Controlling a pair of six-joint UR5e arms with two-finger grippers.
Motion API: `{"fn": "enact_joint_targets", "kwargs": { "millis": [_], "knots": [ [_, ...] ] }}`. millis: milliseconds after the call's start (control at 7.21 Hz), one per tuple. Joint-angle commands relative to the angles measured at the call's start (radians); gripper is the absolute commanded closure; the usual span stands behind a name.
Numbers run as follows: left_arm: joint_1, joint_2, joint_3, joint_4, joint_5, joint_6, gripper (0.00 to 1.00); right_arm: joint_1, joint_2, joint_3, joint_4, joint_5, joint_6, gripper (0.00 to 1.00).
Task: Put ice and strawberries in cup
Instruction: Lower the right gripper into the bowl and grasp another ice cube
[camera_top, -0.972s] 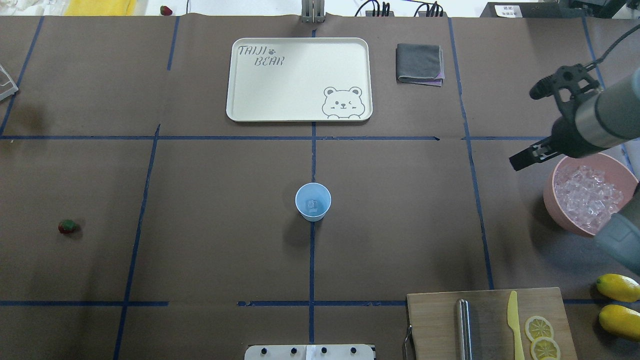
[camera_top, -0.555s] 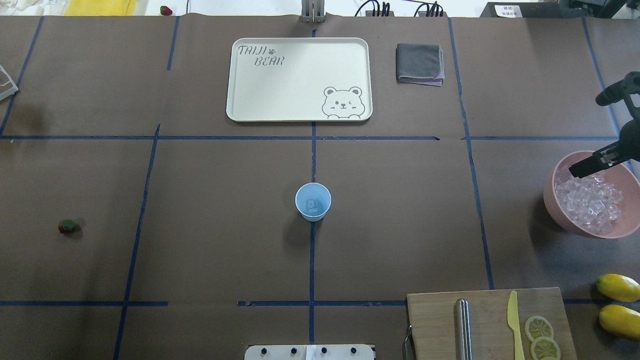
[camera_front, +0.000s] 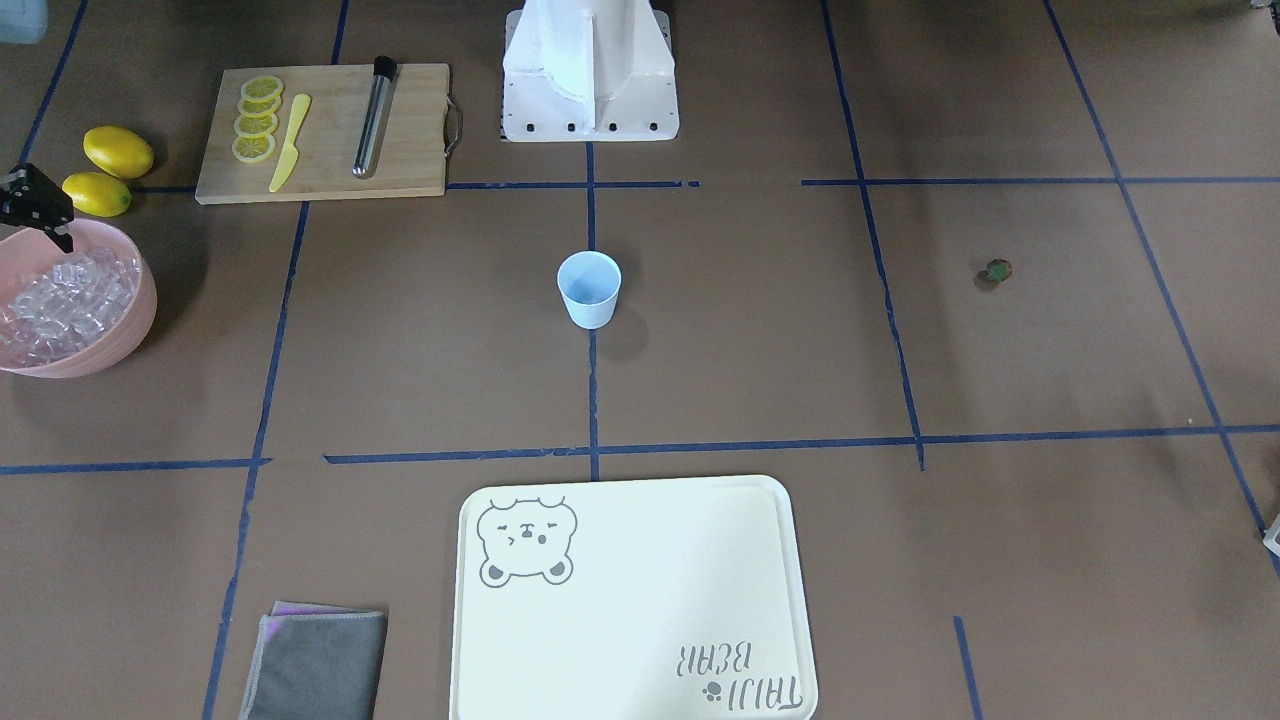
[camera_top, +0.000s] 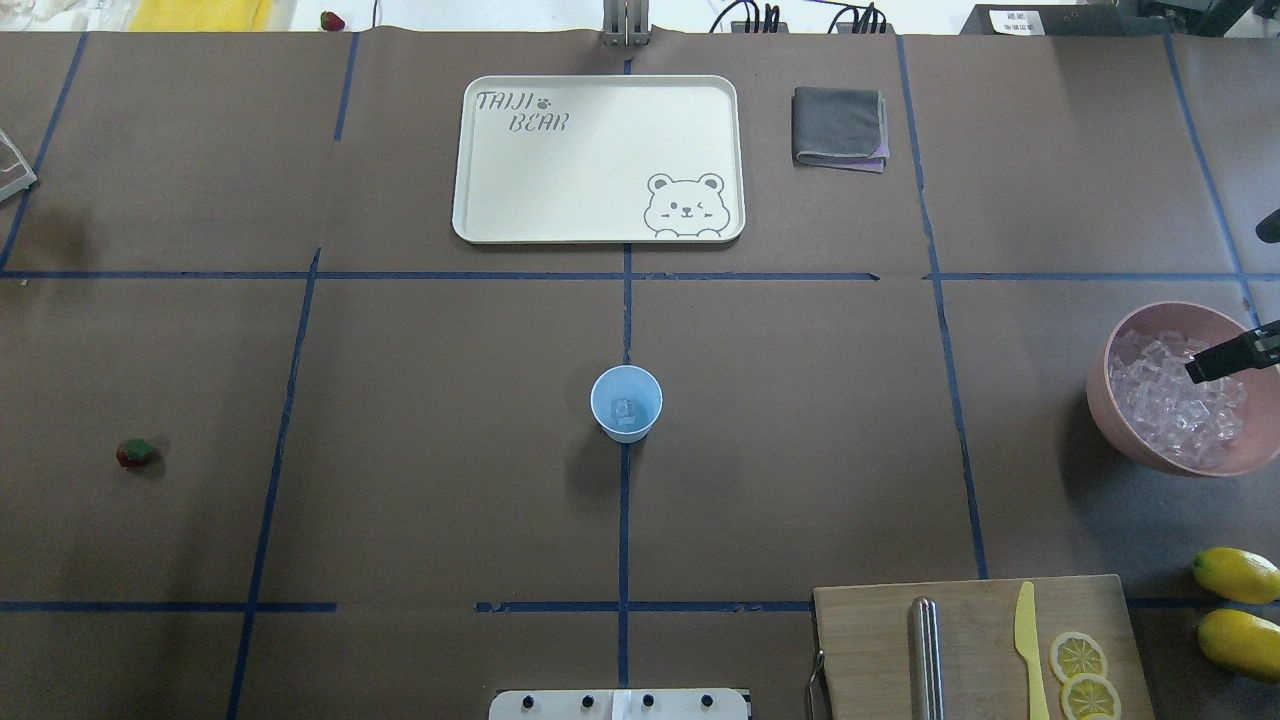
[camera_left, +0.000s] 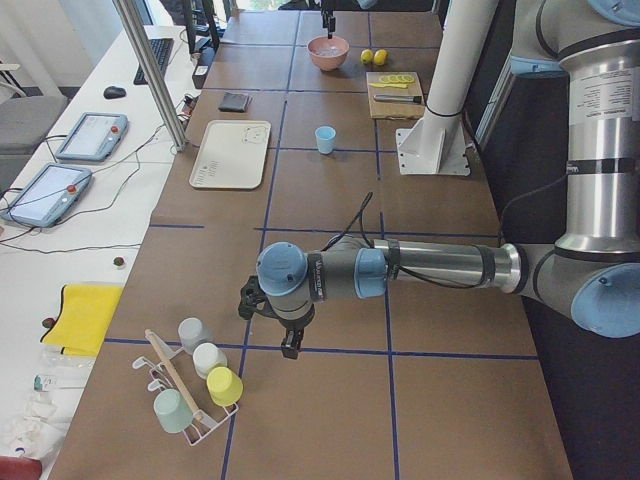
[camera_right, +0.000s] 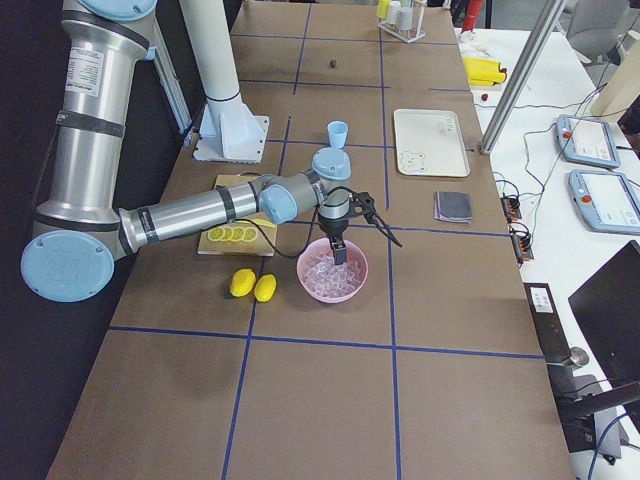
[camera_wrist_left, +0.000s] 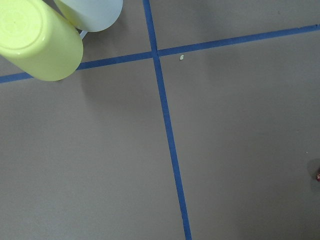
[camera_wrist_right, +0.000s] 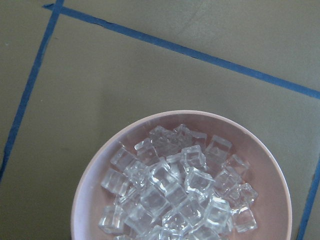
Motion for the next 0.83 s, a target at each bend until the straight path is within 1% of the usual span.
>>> {"fn": "enact_joint_targets", "kwargs": {
  "millis": [0, 139, 416, 694],
  "knots": [
    [0.001, 0.0, 0.0, 0.0, 0.0, 0.0, 0.0, -0.008, -0.051, -0.037, 0.173, 0.005, 0.128, 0.04],
    [0.001, 0.0, 0.0, 0.0, 0.0, 0.0, 0.0, -0.028, -0.067, -0.038, 0.198, 0.005, 0.136, 0.04],
    [-0.001, 0.0, 0.0, 0.0, 0.0, 0.0, 0.0, -0.089, -0.067, -0.038, 0.2, -0.004, 0.174, 0.07],
    [0.001, 0.0, 0.0, 0.0, 0.0, 0.0, 0.0, -0.102, -0.085, -0.055, 0.212, -0.008, 0.171, 0.09]
  ]
}}
